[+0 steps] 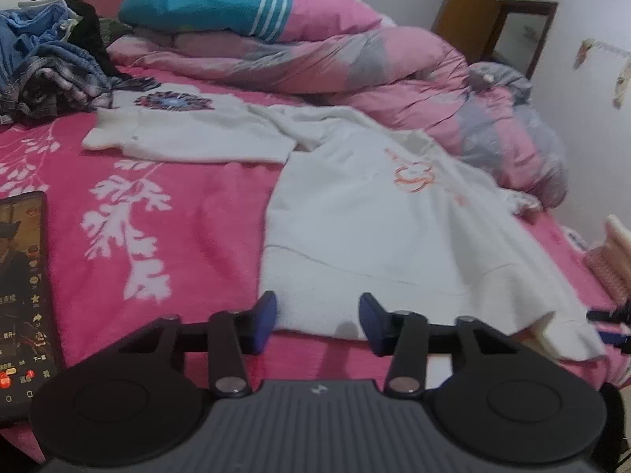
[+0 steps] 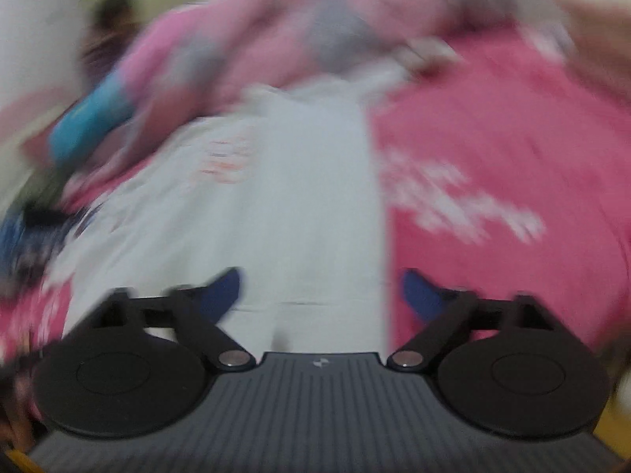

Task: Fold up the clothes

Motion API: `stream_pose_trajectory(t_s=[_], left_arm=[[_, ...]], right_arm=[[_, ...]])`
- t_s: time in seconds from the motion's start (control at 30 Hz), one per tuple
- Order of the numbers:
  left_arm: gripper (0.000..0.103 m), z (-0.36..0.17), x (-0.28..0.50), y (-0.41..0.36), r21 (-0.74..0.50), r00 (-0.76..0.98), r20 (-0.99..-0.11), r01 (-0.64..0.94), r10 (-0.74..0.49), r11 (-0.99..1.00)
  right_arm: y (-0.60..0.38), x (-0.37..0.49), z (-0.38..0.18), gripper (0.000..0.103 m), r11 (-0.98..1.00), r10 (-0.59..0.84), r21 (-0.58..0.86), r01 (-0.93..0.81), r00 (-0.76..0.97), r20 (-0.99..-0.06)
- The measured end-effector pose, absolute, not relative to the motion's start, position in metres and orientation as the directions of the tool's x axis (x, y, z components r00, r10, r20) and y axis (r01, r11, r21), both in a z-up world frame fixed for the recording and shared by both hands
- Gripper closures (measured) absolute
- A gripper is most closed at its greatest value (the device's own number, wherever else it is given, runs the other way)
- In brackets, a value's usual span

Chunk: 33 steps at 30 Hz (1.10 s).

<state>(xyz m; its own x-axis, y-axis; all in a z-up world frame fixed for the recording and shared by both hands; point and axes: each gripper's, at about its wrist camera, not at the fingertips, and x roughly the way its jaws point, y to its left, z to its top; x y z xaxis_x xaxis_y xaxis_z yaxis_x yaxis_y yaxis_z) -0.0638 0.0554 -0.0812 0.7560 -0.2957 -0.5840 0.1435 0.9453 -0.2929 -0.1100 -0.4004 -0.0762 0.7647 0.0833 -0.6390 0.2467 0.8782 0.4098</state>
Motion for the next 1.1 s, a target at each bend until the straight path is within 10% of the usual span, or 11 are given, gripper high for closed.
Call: stream_pose_trajectory(t_s=[0.17,0.23,0.33,0.73,1.1], left_arm=[[0.071,-0.082,-0.061,0.055,-0.274,0.759,-0.596,0.117,-0.264,0.955],[0.071,-0.082,-0.06,0.052,-0.252,0.76,-0.6,0.117,-0.25,0.961],[0.072,-0.08,-0.06,0.049,-0.23,0.758,-0.608,0.117,-0.236,0.966],[0.069,-0.076,-0.063,0.053,-0.239,0.752,-0.611,0.123,-0.247,0.963],[0.02,-0.066,-0.085,0.052,-0.269,0.746,-0.593,0.169,-0.302,0.948]], right_arm=[[-0.412,-0.111,-0.09,0.067,0.886,0.078,0.391,0.251,0.749,-0.658],[-0.419,-0.114,-0.086,0.095,0.88,0.082,0.406,0.246,0.763,-0.641],[-0.43,-0.119,-0.08,0.1,0.871,0.089,0.429,0.238,0.784,-0.615],[-0.463,-0.136,-0.08,0.092,0.795,0.063,0.528,0.299,0.825,-0.562],[-0.436,-0.154,-0.067,0.047,0.77,0.082,0.573,0.28,0.848,-0.524]])
